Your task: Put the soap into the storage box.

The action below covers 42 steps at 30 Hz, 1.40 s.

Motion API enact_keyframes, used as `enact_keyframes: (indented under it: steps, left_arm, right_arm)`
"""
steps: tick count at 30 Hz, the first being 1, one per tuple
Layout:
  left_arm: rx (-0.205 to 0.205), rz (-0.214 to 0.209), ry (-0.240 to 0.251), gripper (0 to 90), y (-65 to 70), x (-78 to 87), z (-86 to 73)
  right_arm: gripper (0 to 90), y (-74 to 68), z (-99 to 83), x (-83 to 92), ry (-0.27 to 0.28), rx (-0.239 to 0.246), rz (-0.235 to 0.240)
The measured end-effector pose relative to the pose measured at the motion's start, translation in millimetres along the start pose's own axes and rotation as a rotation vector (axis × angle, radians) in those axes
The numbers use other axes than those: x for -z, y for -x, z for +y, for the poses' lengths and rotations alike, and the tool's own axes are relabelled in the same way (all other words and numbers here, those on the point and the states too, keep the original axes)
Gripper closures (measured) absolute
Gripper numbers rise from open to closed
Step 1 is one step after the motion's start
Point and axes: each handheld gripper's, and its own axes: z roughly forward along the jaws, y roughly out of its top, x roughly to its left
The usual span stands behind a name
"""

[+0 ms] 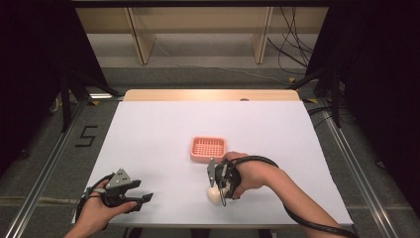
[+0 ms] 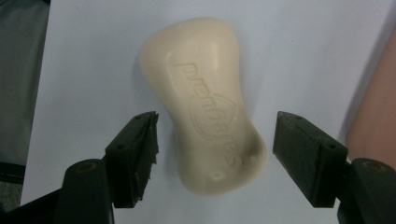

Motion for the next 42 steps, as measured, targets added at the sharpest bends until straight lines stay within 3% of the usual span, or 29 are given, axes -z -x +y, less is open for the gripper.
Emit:
enact_keyframes:
  steps: [4,5,8,9,10,12,15,16,17,18,22,25,26,28,31,32,35,36,37,39,40,41,42]
  left_arm:
    - [0.0,-0.004,0.005,32.7,0.0,0.3,0.0]
    - [0.006,-0.007,0.011,32.7,0.3,0.0,-0.1]
    - [0.005,-0.009,0.009,32.7,0.3,-0.1,-0.3]
    - [0.005,-0.01,0.009,32.7,0.4,-0.1,-0.3]
    - [0.005,-0.01,0.009,32.7,0.4,-0.1,-0.3]
    - [-0.002,-0.005,0.001,32.7,0.0,0.3,-0.1]
    - [0.002,-0.011,0.007,32.7,0.7,-0.1,-0.1]
    - [0.003,-0.01,0.008,32.7,0.8,-0.3,-0.1]
    - [0.004,-0.011,0.008,32.7,0.9,-0.4,-0.1]
    - [0.003,-0.011,0.007,32.7,1.0,-0.4,0.0]
    - [0.0,-0.014,0.003,32.7,1.2,-0.5,-0.1]
    - [0.012,-0.015,0.003,32.7,1.7,-0.9,-0.3]
    - [-0.004,-0.015,0.004,32.7,0.9,-0.7,0.0]
    - [-0.001,-0.016,0.004,32.7,0.9,-0.9,-0.2]
    - [-0.004,-0.017,0.004,32.7,0.9,-0.9,-0.1]
    - [0.016,-0.018,0.003,32.7,2.0,-1.2,-0.5]
    - [0.01,-0.016,0.0,32.7,1.8,-1.1,-0.5]
    - [0.013,-0.019,0.003,32.7,2.1,-1.2,-0.6]
    - [0.014,-0.02,0.003,32.7,2.2,-1.3,-0.6]
    - [0.015,-0.02,0.004,32.7,2.1,-1.3,-0.5]
    - [0.015,-0.02,0.004,32.7,2.1,-1.2,-0.5]
    - [0.014,-0.02,0.004,32.7,2.1,-1.3,-0.5]
    - [0.014,-0.021,0.003,32.7,2.1,-1.3,-0.5]
  right_arm:
    - [32.7,1.9,2.9,-3.5,-0.015,0.016,0.001]
    - [33.0,4.7,4.7,-5.1,-0.013,0.059,0.007]
    - [33.1,4.9,5.6,-6.3,-0.019,0.057,0.023]
    - [33.1,6.9,5.5,-9.0,-0.004,0.084,0.025]
    - [33.1,5.8,6.0,-9.1,-0.015,0.062,0.031]
    - [33.3,7.2,6.4,-9.8,-0.015,0.081,0.025]
    - [33.7,6.1,6.4,-11.7,-0.026,0.054,0.042]
    - [33.8,8.3,5.8,-13.2,-0.018,0.089,0.041]
    - [34.0,6.3,6.7,-12.6,-0.036,0.063,0.039]
    - [34.4,8.2,6.7,-14.1,-0.021,0.092,0.042]
    - [36.2,7.9,7.2,-16.5,-0.029,0.068,0.059]
    - [37.8,11.2,7.2,-18.6,-0.023,0.099,0.059]
    - [38.3,10.2,7.2,-18.3,-0.03,0.071,0.064]
    - [40.4,10.7,7.2,-18.6,-0.026,0.061,0.072]
    - [43.7,12.1,7.4,-20.2,-0.02,0.08,0.075]
    - [45.0,12.5,7.9,-20.6,-0.025,0.082,0.081]
    - [48.5,11.7,9.1,-20.6,-0.038,0.053,0.085]
    - [49.9,13.7,9.2,-20.9,-0.029,0.079,0.079]
    - [50.2,11.9,9.5,-20.2,-0.038,0.031,0.089]
    - [50.3,14.6,9.5,-21.4,-0.025,0.053,0.083]
    - [50.4,12.4,9.7,-20.9,-0.029,0.001,0.09]
    - [50.4,12.7,9.7,-20.8,-0.029,-0.008,0.091]
    - [50.4,14.8,9.5,-21.3,-0.02,0.022,0.078]
